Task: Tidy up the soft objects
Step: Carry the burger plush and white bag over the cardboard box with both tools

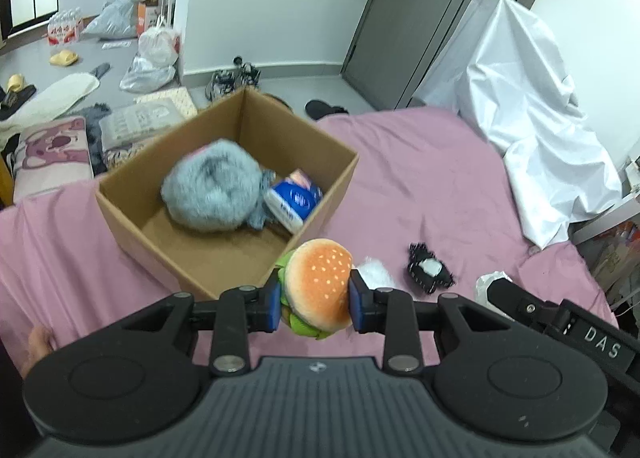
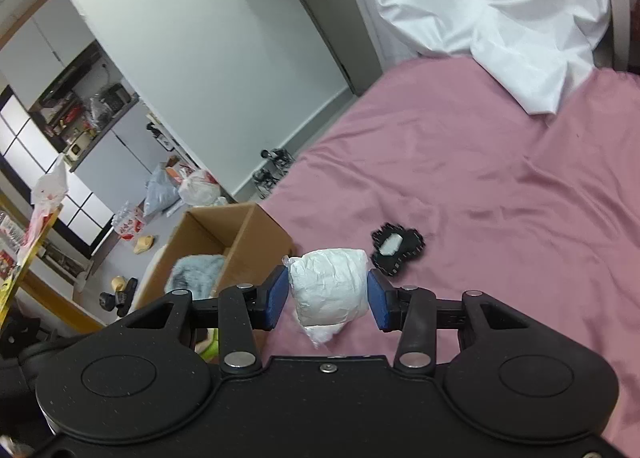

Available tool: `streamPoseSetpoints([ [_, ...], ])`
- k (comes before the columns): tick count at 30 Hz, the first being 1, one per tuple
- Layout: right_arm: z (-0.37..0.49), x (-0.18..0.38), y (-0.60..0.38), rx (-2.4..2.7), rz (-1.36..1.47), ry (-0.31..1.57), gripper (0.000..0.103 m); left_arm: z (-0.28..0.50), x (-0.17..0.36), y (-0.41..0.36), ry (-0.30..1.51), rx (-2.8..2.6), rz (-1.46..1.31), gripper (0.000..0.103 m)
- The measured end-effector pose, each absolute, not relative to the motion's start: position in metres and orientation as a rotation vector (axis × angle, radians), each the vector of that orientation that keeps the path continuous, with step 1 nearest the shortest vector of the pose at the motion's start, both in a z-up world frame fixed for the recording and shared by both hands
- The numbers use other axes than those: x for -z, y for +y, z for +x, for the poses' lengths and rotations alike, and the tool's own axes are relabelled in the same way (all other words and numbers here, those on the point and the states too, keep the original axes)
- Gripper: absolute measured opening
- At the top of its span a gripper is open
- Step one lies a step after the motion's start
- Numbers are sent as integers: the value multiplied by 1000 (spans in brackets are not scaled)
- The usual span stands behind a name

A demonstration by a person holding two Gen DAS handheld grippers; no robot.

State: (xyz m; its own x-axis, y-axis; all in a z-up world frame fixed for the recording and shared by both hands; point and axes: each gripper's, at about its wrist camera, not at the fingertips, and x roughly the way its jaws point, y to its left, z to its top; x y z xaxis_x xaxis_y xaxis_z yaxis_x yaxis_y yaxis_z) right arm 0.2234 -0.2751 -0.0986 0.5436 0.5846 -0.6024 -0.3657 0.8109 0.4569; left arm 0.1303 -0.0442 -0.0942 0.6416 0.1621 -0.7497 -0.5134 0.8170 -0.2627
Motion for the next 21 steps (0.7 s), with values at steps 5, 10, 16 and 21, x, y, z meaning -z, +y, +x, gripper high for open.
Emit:
streamPoseSetpoints([
  [5, 221, 90, -267, -604, 275, 794, 42, 129, 82, -34, 760, -402, -486, 31],
  [10, 220, 87, -259, -620, 263, 781, 42, 130, 76, -22, 743, -404, -484, 31],
  [16, 219, 83, -249, -635, 258, 756, 42, 131, 71, 0, 726, -426, -494, 31],
  [21, 218, 80, -240, -647, 262, 733, 42, 131, 73, 20, 719, -455, -508, 31],
])
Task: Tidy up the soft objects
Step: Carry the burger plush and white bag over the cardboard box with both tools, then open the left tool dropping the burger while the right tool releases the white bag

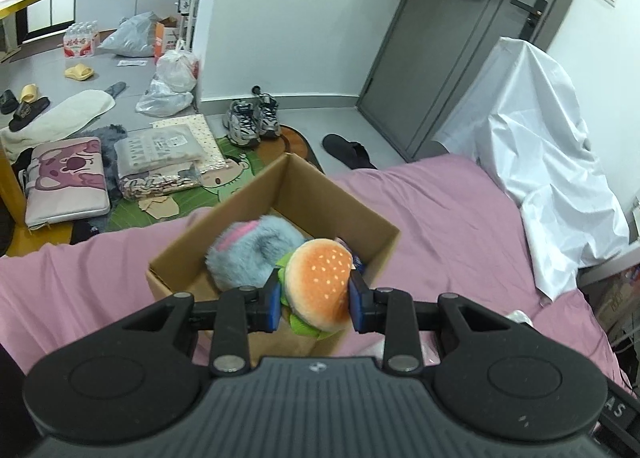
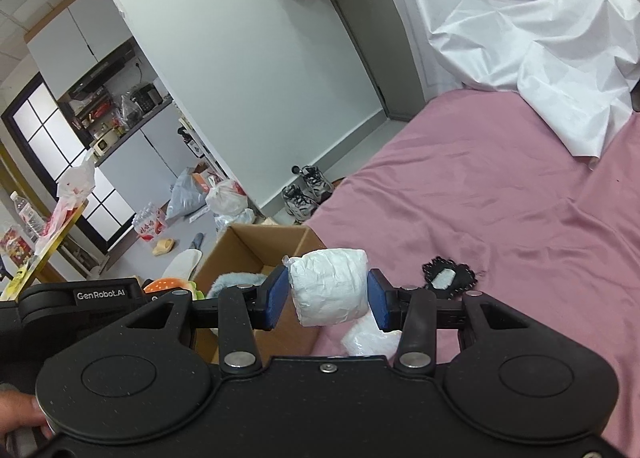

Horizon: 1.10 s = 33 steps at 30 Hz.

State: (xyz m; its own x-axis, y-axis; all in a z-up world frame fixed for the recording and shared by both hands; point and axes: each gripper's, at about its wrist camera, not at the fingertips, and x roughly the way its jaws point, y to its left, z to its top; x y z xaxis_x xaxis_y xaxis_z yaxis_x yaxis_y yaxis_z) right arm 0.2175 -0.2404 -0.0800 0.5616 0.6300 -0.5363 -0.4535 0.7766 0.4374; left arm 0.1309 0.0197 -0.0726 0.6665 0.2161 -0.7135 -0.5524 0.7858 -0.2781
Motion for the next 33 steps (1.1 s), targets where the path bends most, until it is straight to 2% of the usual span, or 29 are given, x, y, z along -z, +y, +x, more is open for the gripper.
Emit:
streamPoseSetpoints([
  [22, 215, 86, -175, -713, 190, 744, 42, 135, 110, 78, 831, -525, -530, 35],
  [27, 212, 85, -160, -751, 193, 765, 43, 137, 105, 82, 821, -520, -515, 51],
  [33, 208, 87, -147, -802, 182, 791, 45, 137, 102, 91, 820, -531, -522, 58],
])
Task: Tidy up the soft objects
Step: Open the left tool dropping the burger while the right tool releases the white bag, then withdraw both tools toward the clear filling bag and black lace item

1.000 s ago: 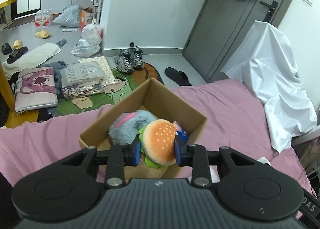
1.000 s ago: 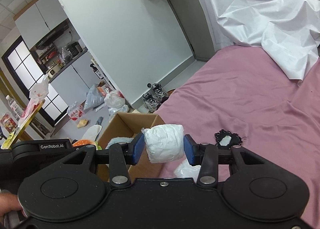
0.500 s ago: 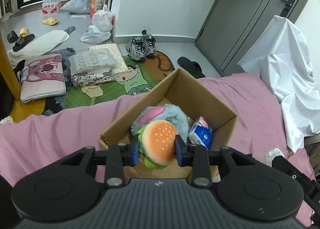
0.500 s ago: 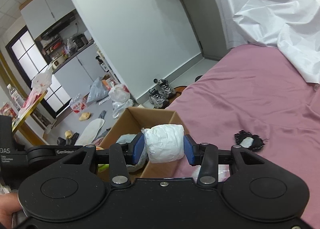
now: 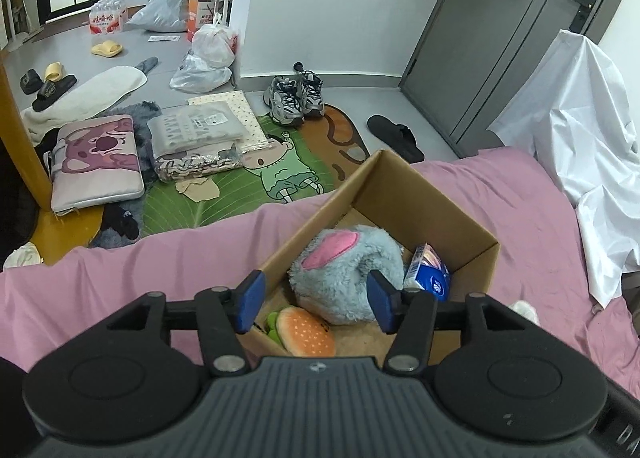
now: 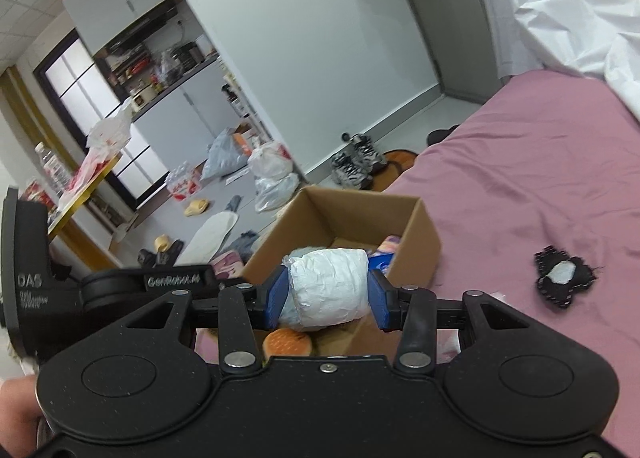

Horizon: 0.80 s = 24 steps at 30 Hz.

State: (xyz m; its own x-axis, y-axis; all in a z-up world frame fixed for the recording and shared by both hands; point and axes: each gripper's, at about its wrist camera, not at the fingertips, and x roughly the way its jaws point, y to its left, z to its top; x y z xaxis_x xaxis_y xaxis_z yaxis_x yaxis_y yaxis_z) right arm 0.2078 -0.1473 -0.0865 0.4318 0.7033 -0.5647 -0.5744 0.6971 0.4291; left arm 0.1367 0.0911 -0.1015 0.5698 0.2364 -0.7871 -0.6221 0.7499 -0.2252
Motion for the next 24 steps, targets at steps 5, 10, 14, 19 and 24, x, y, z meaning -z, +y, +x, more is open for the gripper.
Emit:
streamPoseSetpoints([
  [5, 206, 87, -145, -818, 194, 838, 65, 136, 97, 90, 834, -553, -483, 76],
  [10, 210, 81, -162, -781, 233, 829, 69, 137, 94, 86, 844, -544, -472, 83],
  [14, 213, 81, -171, -745, 235, 842, 70, 137, 92, 78, 856, -532, -451, 89],
  [19, 216, 79, -183, -714, 230, 852, 79, 139, 88, 66, 873, -514, -428, 93],
  [24, 226, 78, -212, -658, 292, 857, 85, 142, 79, 52, 865, -511, -401, 99],
])
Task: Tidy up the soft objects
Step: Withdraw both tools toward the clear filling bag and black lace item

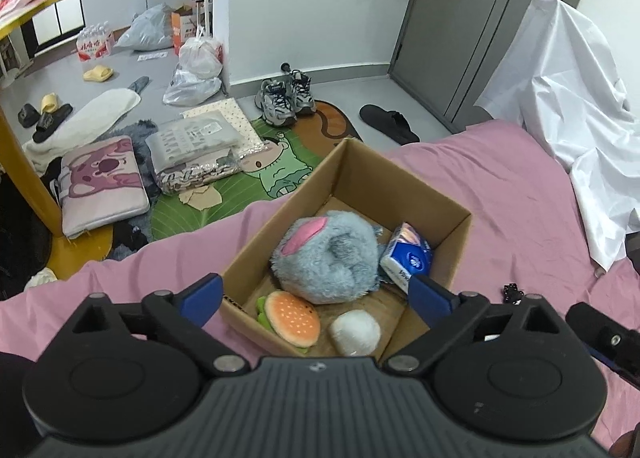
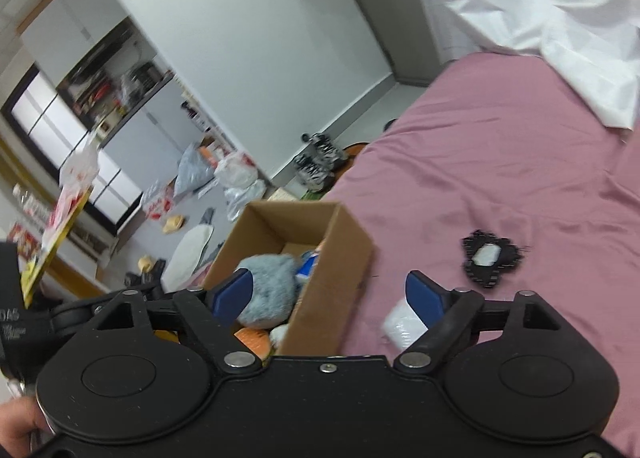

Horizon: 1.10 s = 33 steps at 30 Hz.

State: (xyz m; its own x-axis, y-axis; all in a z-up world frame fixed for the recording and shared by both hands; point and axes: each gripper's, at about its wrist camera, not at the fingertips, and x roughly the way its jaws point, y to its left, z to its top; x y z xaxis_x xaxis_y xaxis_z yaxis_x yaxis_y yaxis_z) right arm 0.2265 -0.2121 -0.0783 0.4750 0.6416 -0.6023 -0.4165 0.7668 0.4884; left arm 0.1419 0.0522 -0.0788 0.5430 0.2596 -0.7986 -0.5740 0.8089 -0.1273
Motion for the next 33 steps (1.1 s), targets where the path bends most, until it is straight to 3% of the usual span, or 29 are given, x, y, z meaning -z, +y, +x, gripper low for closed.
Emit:
streamPoseSetpoints([
  [4, 232, 80, -232, -630, 324, 863, 100, 147, 75, 39, 871, -480, -402, 100],
  [6, 233, 81, -241, -617, 339, 865, 102, 145, 72, 30, 853, -462, -395, 101],
  [33, 255, 103, -309, -466, 511, 873, 103, 177, 91, -52, 918, -403, -329, 102],
])
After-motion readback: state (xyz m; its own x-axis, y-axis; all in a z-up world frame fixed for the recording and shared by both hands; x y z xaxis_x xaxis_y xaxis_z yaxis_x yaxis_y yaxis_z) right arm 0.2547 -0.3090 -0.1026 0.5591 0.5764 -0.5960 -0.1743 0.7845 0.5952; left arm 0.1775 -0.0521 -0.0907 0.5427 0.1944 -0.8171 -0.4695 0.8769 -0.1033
